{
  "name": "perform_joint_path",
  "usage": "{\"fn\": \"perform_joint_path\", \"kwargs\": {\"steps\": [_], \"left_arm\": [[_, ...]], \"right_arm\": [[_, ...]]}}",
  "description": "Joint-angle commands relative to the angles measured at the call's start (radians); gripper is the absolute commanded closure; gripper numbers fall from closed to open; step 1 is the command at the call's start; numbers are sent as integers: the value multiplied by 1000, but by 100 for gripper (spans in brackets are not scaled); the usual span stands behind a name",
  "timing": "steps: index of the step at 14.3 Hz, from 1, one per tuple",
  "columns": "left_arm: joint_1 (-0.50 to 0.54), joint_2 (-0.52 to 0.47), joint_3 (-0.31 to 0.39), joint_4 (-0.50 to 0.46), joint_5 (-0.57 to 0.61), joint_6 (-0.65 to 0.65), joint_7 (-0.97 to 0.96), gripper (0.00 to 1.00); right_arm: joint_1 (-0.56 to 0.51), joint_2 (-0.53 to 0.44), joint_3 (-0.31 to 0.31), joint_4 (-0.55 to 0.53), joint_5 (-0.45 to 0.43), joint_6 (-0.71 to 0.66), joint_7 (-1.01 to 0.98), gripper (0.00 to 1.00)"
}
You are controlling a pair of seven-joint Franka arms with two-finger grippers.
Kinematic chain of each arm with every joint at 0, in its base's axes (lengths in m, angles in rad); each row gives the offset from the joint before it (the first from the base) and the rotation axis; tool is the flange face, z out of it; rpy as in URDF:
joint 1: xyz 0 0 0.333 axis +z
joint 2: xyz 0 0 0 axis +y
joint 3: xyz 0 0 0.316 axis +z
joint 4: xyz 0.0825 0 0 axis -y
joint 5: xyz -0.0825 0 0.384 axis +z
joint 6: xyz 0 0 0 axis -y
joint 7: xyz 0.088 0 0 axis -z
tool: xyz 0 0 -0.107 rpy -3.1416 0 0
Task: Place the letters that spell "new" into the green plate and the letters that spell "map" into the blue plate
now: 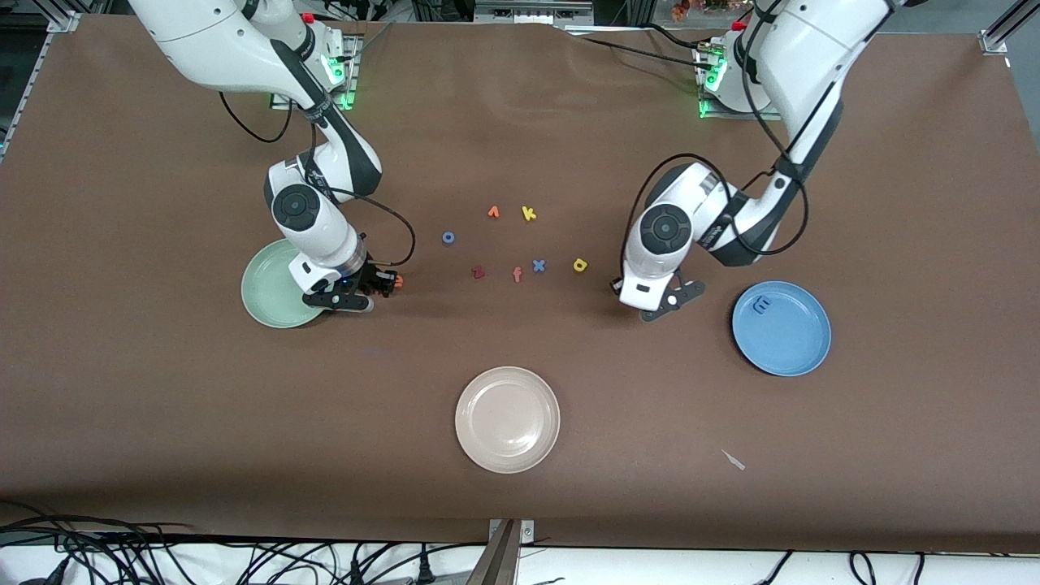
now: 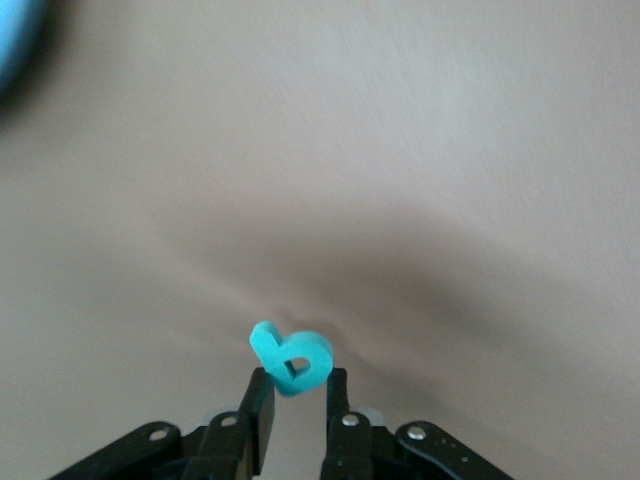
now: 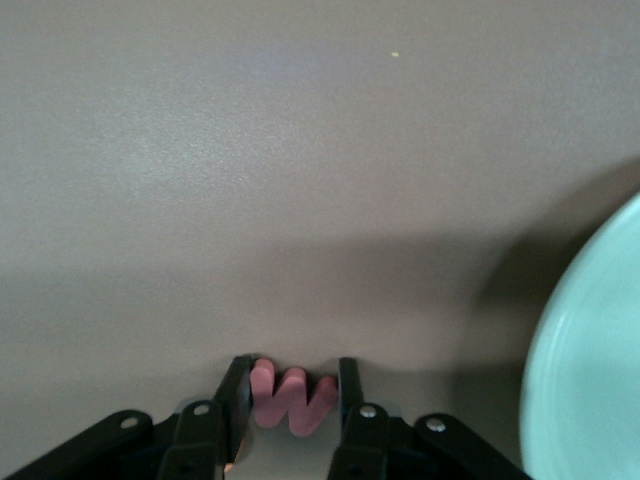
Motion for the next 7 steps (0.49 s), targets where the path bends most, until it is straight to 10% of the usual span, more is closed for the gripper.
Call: {"fn": "perform_joint_path", "kwargs": {"steps": [1,5,7], "left_arm": [[51,-60,2,-9,28,-56,197,80],[154,-65,-4,11,19,-128,478,80],[158,-64,-6,14,14,-128,482,79]], "right_arm": [[-14,-128,-33,-2,-13,-193,-120,81],[-125,-191,-44,-25,-13,-263,-336,78],[-131,-191,-47,-54,-10,-222,-332,16]]}}
